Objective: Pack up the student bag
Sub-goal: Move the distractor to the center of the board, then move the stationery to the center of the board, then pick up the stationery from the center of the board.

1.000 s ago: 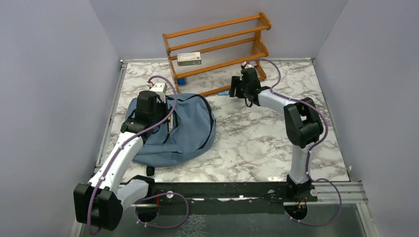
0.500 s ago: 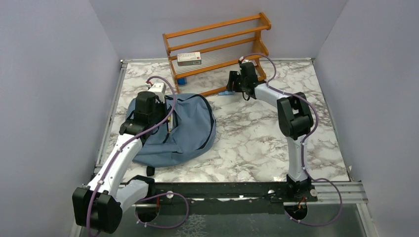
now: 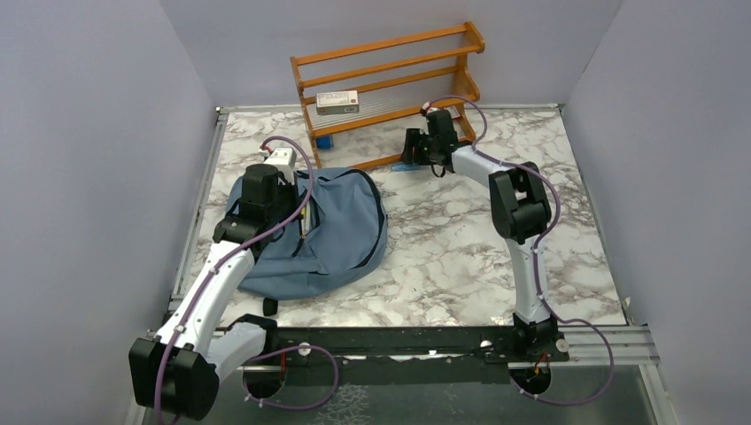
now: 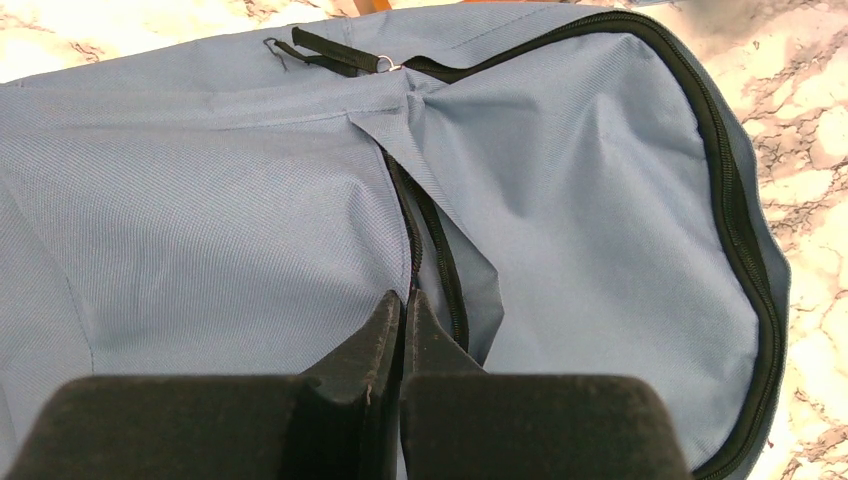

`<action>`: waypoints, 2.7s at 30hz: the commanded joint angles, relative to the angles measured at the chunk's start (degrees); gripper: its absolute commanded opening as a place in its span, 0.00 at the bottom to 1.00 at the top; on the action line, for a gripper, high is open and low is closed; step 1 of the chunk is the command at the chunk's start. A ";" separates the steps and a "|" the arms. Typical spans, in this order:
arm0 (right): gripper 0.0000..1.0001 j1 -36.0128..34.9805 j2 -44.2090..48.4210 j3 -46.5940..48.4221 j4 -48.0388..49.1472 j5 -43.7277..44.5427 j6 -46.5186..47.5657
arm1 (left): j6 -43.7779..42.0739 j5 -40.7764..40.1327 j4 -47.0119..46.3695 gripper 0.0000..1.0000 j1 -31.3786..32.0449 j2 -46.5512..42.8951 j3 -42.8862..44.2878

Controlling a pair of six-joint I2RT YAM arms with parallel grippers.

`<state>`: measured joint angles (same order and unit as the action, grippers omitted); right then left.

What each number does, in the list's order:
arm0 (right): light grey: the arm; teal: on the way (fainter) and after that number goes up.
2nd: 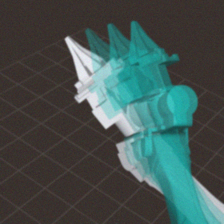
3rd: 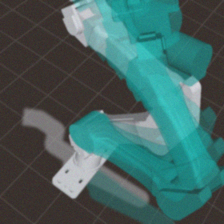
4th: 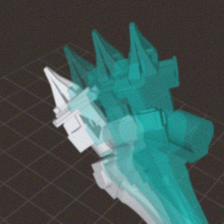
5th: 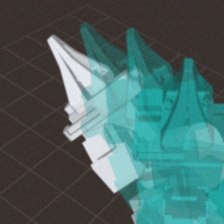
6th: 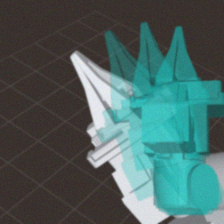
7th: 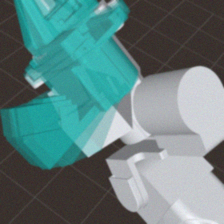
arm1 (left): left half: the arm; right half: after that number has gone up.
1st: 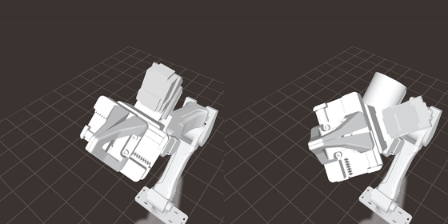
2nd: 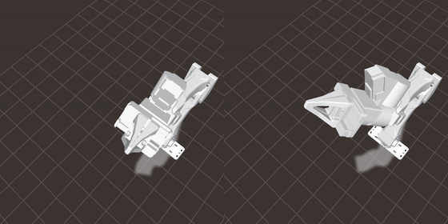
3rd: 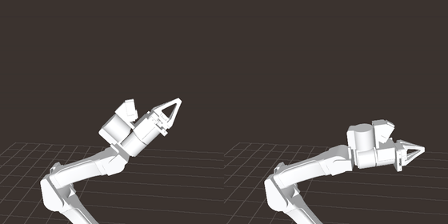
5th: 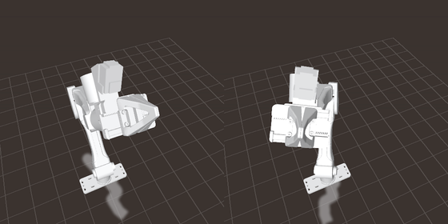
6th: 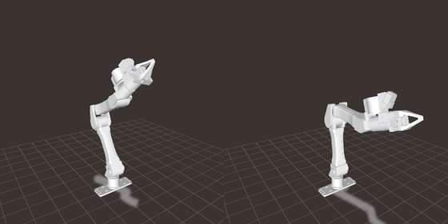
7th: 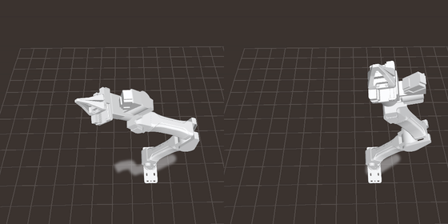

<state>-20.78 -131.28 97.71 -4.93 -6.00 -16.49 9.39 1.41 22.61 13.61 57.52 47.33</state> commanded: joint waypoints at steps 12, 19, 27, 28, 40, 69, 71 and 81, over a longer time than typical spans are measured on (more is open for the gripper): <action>0.53 0.56 -1.78 -0.84 -1.01 -12.65 6.99 | 0.63 0.79 -2.91 0.00 0.37 -0.28 1.30; 0.45 0.56 1.85 -5.78 -3.27 -13.64 9.16 | 0.81 1.24 -3.36 0.00 0.37 -0.15 0.38; 0.43 0.56 7.83 -13.84 -3.75 -16.63 9.08 | 1.15 2.31 -4.53 0.00 0.37 0.98 -0.07; 0.44 0.56 8.71 -14.77 -3.37 -16.56 8.86 | 1.24 2.48 -4.63 0.00 0.37 1.12 -0.05; 0.64 0.51 10.97 -15.01 1.60 -19.19 9.00 | 1.80 3.63 -5.25 0.00 0.37 1.98 -0.02; 0.68 -0.36 11.96 -19.96 -8.88 -22.61 11.55 | 1.95 4.85 -5.82 0.00 0.37 3.03 -0.04; 0.68 -1.08 12.72 -21.19 -9.45 -21.05 12.26 | 1.95 5.04 -6.02 0.00 0.38 3.23 0.01; 0.66 -7.58 11.54 -18.98 -14.08 -7.39 15.96 | 1.86 5.62 -6.26 0.00 0.37 4.04 0.66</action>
<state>-25.36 -117.43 78.19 -10.68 -22.22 -2.39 10.26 3.27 20.64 13.61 61.45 47.31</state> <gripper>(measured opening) 0.673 0.008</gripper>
